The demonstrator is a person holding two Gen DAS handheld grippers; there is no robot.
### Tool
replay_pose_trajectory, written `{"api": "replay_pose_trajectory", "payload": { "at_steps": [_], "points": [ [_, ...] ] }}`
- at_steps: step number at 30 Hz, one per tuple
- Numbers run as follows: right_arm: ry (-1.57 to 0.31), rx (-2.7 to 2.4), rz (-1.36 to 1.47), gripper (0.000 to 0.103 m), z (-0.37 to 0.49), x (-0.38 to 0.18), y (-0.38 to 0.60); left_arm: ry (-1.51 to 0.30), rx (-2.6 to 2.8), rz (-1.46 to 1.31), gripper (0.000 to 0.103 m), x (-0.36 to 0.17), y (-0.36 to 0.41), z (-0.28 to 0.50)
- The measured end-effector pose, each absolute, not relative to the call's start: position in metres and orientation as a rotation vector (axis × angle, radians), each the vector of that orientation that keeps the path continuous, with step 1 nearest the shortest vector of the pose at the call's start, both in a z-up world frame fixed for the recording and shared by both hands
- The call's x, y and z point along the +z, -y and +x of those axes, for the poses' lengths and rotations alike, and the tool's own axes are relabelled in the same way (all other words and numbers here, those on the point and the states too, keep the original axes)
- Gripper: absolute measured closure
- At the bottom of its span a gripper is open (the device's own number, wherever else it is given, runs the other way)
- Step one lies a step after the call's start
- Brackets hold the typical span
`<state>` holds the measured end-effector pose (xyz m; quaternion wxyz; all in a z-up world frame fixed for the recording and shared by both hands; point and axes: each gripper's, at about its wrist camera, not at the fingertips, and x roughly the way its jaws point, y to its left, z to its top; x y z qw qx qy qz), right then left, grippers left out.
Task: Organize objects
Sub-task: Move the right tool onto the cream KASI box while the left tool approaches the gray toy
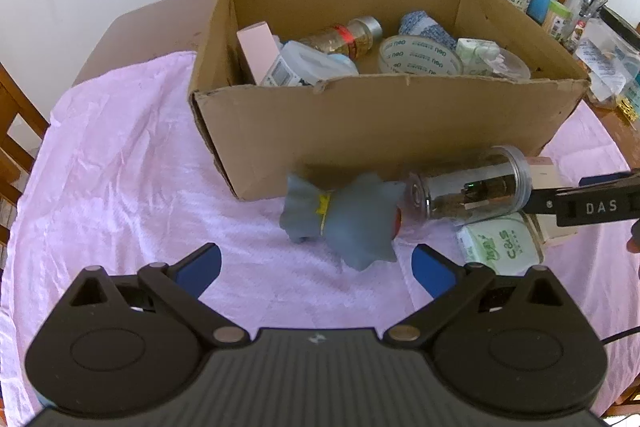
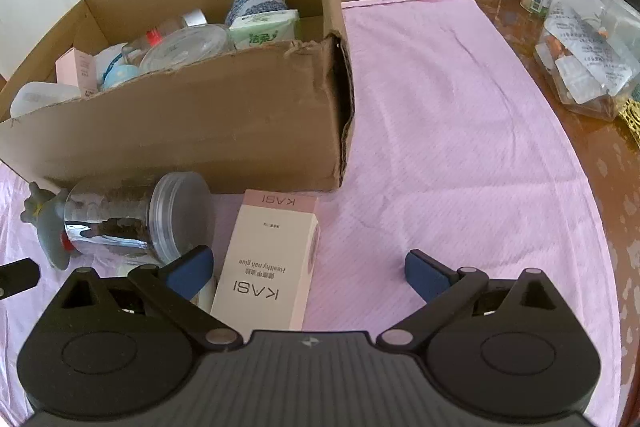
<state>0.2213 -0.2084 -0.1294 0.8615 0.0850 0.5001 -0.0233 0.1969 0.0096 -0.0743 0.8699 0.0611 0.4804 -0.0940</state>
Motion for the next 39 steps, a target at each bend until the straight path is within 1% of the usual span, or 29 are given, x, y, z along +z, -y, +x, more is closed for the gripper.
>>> {"api": "replay_pose_trajectory", "payload": {
  "at_steps": [5, 14, 18, 24, 31, 39],
  "points": [
    [-1.067, -0.087, 0.062, 0.000, 0.228, -0.133, 0.214, -1.013, -0.205, 0.120, 0.002, -0.078, -0.005, 0.205],
    [-1.115, -0.112, 0.053, 0.000, 0.222, -0.137, 0.240, -1.026, -0.207, 0.120, 0.002, -0.084, -0.003, 0.217],
    [-1.130, -0.100, 0.000, 0.000, 0.212, -0.135, 0.245, -1.036, -0.210, 0.120, 0.002, -0.089, -0.003, 0.221],
    [-1.147, -0.119, 0.006, 0.000, 0.198, -0.135, 0.255, -1.042, -0.235, 0.154, 0.002, -0.095, -0.004, 0.226],
    [-1.164, -0.262, 0.076, 0.000, 0.196, -0.131, 0.270, -1.052, -0.260, 0.184, 0.002, -0.098, -0.001, 0.230],
    [-1.149, -0.146, 0.267, 0.000, 0.205, -0.129, 0.254, -1.053, -0.291, 0.188, 0.002, -0.098, 0.000, 0.230]
  ]
}}
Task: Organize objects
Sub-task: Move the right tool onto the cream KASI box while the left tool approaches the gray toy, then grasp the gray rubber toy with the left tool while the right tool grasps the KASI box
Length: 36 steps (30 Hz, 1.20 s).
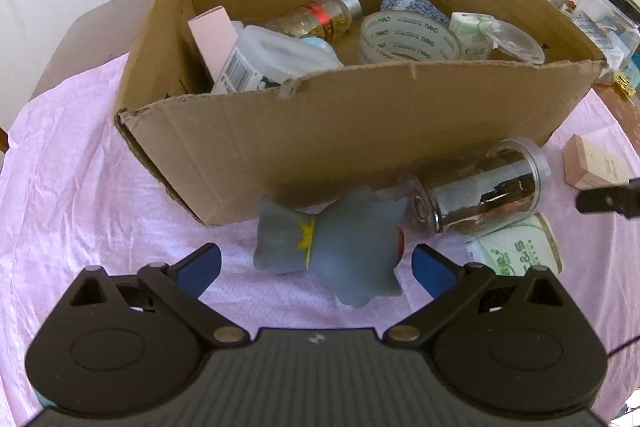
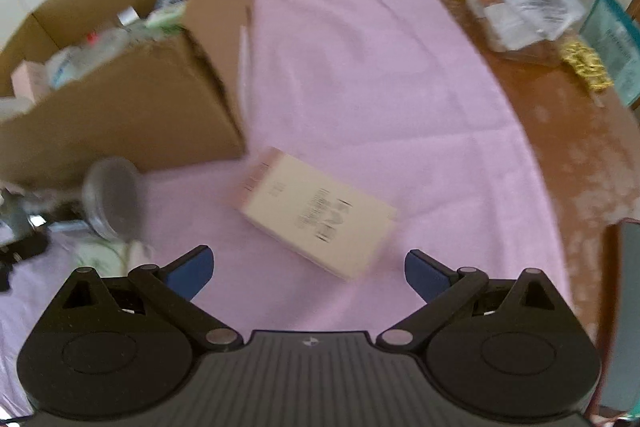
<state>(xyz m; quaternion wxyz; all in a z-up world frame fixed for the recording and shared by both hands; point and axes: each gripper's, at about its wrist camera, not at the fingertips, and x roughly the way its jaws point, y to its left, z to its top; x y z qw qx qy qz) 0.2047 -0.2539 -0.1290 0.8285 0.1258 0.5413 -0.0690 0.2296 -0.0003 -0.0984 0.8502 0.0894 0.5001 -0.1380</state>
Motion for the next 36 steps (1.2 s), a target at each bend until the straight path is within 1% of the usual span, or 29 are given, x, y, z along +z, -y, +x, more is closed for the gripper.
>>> {"api": "replay_pose_trajectory", "payload": {
  "at_steps": [9, 14, 17, 20, 24, 26, 27, 29, 36],
  "points": [
    [-1.091, -0.167, 0.271, 0.000, 0.237, -0.133, 0.247, -1.044, -0.318, 0.212, 0.002, -0.101, 0.002, 0.230],
    [-1.095, -0.179, 0.216, 0.001, 0.240, -0.136, 0.243, -1.043, -0.321, 0.185, 0.002, -0.103, 0.000, 0.234],
    [-1.093, -0.184, 0.192, 0.003, 0.237, -0.135, 0.242, -1.023, -0.324, 0.179, 0.004, -0.103, 0.001, 0.234],
    [-1.092, -0.193, 0.177, 0.006, 0.237, -0.133, 0.241, -1.001, -0.339, 0.202, 0.007, -0.103, 0.003, 0.233],
    [-1.087, -0.203, 0.159, 0.011, 0.238, -0.131, 0.239, -0.999, -0.356, 0.213, 0.019, -0.103, 0.006, 0.233],
    [-1.085, -0.208, 0.151, 0.013, 0.235, -0.130, 0.237, -1.004, -0.358, 0.208, 0.023, -0.101, 0.014, 0.238],
    [-1.085, -0.207, 0.151, 0.014, 0.236, -0.130, 0.238, -1.007, -0.357, 0.205, 0.027, -0.101, 0.014, 0.238],
    [-1.083, -0.206, 0.155, 0.014, 0.235, -0.130, 0.238, -1.019, -0.361, 0.197, 0.030, -0.105, 0.010, 0.239],
    [-1.094, -0.168, 0.143, 0.014, 0.234, -0.128, 0.239, -1.062, -0.384, 0.182, 0.031, -0.102, 0.007, 0.242]
  ]
}}
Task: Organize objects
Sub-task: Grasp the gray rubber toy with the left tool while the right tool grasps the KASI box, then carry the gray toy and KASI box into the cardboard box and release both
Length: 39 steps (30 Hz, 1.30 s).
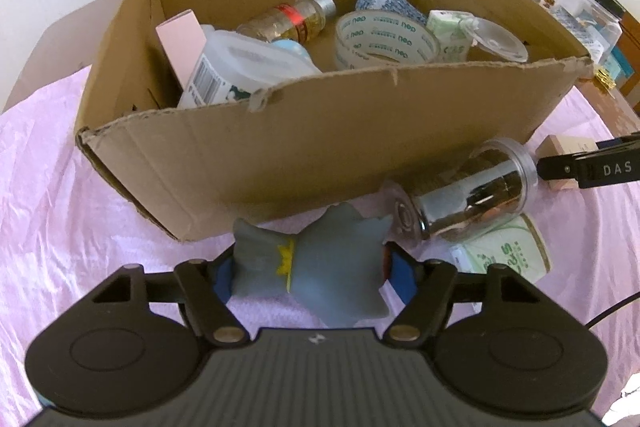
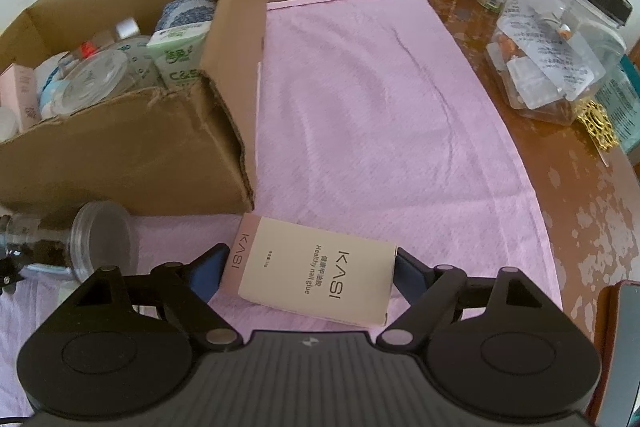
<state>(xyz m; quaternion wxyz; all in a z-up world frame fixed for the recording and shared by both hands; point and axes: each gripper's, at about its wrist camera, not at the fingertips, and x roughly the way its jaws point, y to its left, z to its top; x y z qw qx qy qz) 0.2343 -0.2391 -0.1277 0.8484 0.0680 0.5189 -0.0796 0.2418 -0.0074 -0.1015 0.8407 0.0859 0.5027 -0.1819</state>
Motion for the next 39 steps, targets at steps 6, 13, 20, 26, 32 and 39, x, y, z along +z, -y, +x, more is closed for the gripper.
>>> {"api": "replay_pose_trajectory", "payload": {
  "at_steps": [6, 13, 20, 26, 32, 39],
  "points": [
    [-1.094, -0.093, 0.099, 0.014, 0.230, -0.113, 0.239, -1.081, -0.405, 0.180, 0.031, -0.087, 0.001, 0.241],
    [-1.102, 0.027, 0.037, 0.014, 0.223, -0.087, 0.232, -1.086, -0.443, 0.202, 0.031, -0.063, -0.005, 0.233],
    [-1.063, 0.133, -0.036, 0.014, 0.214, -0.047, 0.216, -1.074, -0.472, 0.179, 0.031, -0.019, -0.017, 0.231],
    [-0.991, 0.219, -0.082, 0.014, 0.215, -0.011, 0.202, -0.993, -0.488, 0.196, 0.031, 0.015, -0.012, 0.240],
    [-0.915, 0.289, -0.089, 0.014, 0.221, 0.016, 0.189, -0.931, -0.481, 0.205, 0.031, 0.040, -0.004, 0.264],
    [-0.889, 0.315, -0.113, 0.014, 0.235, 0.027, 0.180, -0.925, -0.465, 0.222, 0.031, 0.037, 0.008, 0.301]
  ]
}}
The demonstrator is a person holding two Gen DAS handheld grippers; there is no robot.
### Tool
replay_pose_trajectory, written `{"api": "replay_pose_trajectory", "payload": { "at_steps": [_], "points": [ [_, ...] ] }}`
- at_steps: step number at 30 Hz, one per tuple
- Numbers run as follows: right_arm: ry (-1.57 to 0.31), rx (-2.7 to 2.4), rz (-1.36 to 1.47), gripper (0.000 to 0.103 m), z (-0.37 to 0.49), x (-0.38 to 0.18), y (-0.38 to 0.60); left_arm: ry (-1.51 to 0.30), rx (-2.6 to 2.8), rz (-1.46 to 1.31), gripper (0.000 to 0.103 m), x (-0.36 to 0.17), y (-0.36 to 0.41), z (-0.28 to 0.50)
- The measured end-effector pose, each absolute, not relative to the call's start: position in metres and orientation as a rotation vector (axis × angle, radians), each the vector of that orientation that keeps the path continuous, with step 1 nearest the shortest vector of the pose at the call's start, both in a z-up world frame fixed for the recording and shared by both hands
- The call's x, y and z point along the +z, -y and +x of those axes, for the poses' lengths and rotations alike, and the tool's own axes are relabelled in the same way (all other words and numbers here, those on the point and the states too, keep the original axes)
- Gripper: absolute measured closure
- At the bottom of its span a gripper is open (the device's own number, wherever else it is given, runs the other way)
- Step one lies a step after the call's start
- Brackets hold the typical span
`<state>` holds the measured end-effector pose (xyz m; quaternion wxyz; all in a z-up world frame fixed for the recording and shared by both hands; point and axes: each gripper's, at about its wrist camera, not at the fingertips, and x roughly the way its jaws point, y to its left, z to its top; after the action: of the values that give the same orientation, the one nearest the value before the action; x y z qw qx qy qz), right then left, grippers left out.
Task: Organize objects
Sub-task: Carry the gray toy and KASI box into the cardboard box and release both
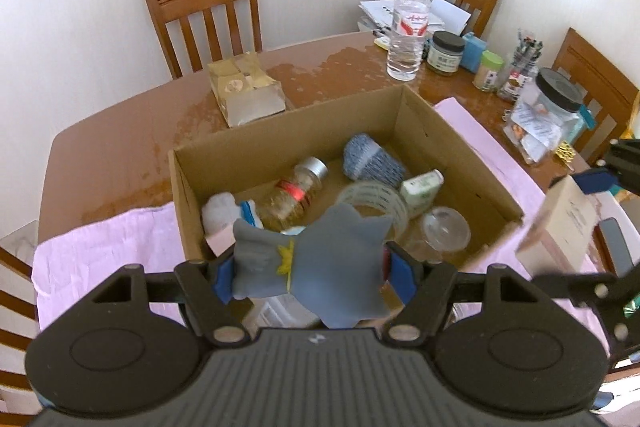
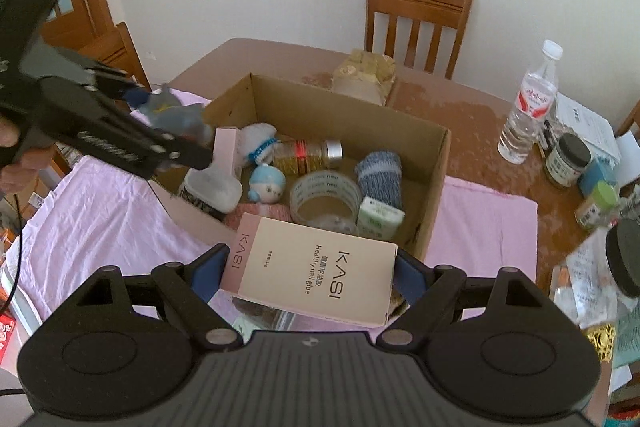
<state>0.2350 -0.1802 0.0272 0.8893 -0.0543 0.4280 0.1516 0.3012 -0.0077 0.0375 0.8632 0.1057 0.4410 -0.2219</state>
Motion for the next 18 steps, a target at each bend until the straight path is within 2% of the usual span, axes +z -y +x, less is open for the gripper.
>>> {"api": "replay_pose_trajectory", "payload": {
  "at_steps": [4, 5, 6, 7, 18],
  "points": [
    [-0.895, 0.319, -0.108, 0.014, 0.246, 0.027, 0.180, -0.925, -0.435, 0.217, 0.029, 0.031, 0.010, 0.320],
    [-0.899, 0.321, -0.108, 0.014, 0.249, 0.027, 0.180, -0.925, -0.421, 0.214, 0.024, 0.029, 0.010, 0.324],
    [-0.903, 0.321, -0.109, 0.014, 0.252, 0.026, 0.180, -0.925, -0.406, 0.210, 0.014, 0.026, 0.010, 0.328],
    [-0.905, 0.322, -0.110, 0.014, 0.256, 0.024, 0.180, -0.926, -0.387, 0.202, 0.010, 0.024, 0.009, 0.331],
    [-0.915, 0.293, -0.090, 0.014, 0.306, 0.013, 0.175, -0.942, -0.351, 0.159, 0.009, 0.014, -0.006, 0.334]
  ]
}}
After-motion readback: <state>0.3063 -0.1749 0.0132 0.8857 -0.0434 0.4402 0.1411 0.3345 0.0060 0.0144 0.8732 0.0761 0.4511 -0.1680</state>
